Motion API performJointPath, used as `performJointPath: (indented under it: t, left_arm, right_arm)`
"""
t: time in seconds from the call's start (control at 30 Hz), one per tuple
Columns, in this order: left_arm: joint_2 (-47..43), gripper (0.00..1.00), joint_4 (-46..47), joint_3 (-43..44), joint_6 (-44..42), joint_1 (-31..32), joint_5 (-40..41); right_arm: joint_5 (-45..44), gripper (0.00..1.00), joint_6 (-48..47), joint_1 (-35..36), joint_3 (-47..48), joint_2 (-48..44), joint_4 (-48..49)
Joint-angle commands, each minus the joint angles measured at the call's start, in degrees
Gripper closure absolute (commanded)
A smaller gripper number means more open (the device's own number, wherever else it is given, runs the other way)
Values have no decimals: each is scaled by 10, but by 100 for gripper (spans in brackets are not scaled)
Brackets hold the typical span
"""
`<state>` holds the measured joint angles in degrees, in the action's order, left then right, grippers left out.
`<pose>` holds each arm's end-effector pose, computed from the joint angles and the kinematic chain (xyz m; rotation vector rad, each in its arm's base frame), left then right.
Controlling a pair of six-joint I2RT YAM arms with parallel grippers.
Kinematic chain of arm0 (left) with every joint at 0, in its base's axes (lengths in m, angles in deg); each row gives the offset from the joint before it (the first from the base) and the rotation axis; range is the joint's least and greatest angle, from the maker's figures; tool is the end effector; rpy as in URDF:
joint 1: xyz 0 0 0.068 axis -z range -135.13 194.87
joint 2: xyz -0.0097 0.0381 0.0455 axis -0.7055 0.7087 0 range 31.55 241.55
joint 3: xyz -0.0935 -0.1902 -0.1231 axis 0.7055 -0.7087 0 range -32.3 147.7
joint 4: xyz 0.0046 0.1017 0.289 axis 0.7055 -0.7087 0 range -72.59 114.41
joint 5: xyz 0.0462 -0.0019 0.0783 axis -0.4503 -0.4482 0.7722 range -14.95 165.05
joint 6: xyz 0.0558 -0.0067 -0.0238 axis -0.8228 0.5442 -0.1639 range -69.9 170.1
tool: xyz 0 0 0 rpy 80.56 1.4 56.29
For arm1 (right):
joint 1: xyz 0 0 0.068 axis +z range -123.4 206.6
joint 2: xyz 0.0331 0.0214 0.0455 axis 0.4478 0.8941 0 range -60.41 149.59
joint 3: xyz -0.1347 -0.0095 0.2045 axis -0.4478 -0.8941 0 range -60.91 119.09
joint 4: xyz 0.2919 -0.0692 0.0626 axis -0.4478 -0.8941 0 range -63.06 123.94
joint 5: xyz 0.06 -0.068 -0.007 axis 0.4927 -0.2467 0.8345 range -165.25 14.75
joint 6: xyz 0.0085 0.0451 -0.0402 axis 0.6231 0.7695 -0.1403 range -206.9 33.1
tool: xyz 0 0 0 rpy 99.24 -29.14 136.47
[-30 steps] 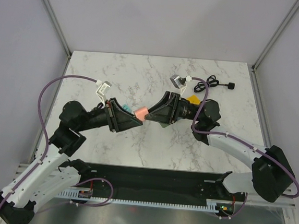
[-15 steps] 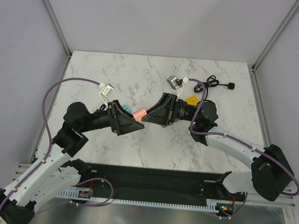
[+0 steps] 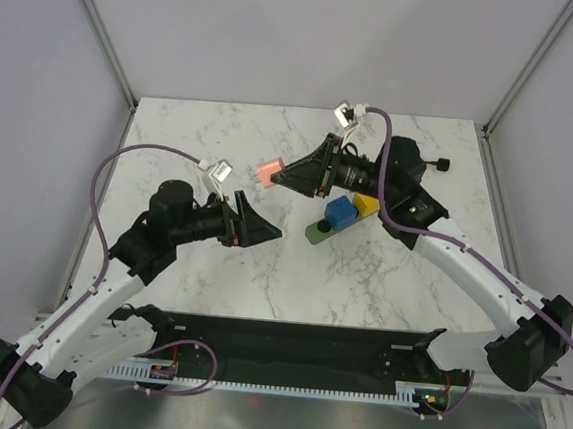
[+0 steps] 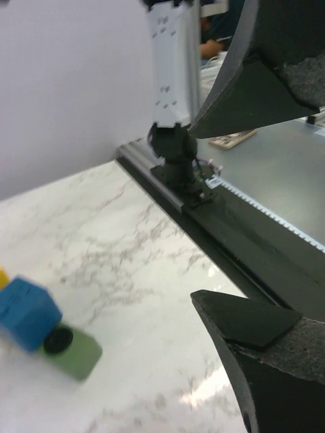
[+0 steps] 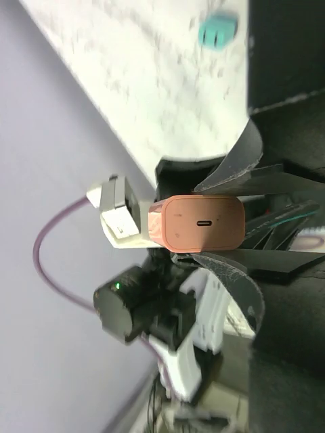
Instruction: Insert the plug
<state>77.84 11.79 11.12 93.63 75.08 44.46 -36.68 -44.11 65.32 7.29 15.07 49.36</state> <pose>0.2145 -0.1519 0.2986 0.1810 2.0319 -1.3483 0.2688 0.2520 0.3792 -0.5755 1.5864 1.5931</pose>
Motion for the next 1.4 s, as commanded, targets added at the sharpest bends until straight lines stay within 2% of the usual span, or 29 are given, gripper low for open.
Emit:
performJointPath:
  t: [0.0,0.03,0.1,0.13,0.17,0.27,0.37,0.47,0.6,0.77,0.9,1.37]
  left_arm:
    - [30,0,-124,65,-57,-38,99]
    - [42,0,-136,71,-53,-60,101]
    - [70,0,-148,66,-42,-162,64]
    - [79,0,-146,59,-23,-203,15]
    - [87,0,-144,51,-15,-283,-8]
    - [117,0,-141,35,-8,-398,-32]
    - [144,0,-144,50,-34,-447,-6]
    - [165,0,-159,76,-64,-451,19]
    - [148,0,-127,35,-98,-452,47]
    - [107,1,-103,14,-92,-460,22]
    - [109,0,-94,2,-86,-460,0]
    - [132,0,-74,-9,-74,-480,-44]
  right_arm:
    - [-120,100,-191,-1,99,20,-274]
    - [-140,100,-209,0,115,29,-302]
    - [-189,100,-249,-1,150,51,-357]
    - [-204,100,-260,1,160,59,-371]
    - [-221,100,-271,1,180,67,-400]
    - [-301,100,-318,19,232,110,-470]
    - [-382,100,-359,58,271,164,-520]
    - [-426,100,-385,97,286,219,-542]
    - [-456,100,-396,122,273,278,-526]
    - [-488,100,-355,151,271,329,-507]
    - [-521,100,-339,180,263,336,-502]
    - [-533,100,-296,188,201,347,-440]
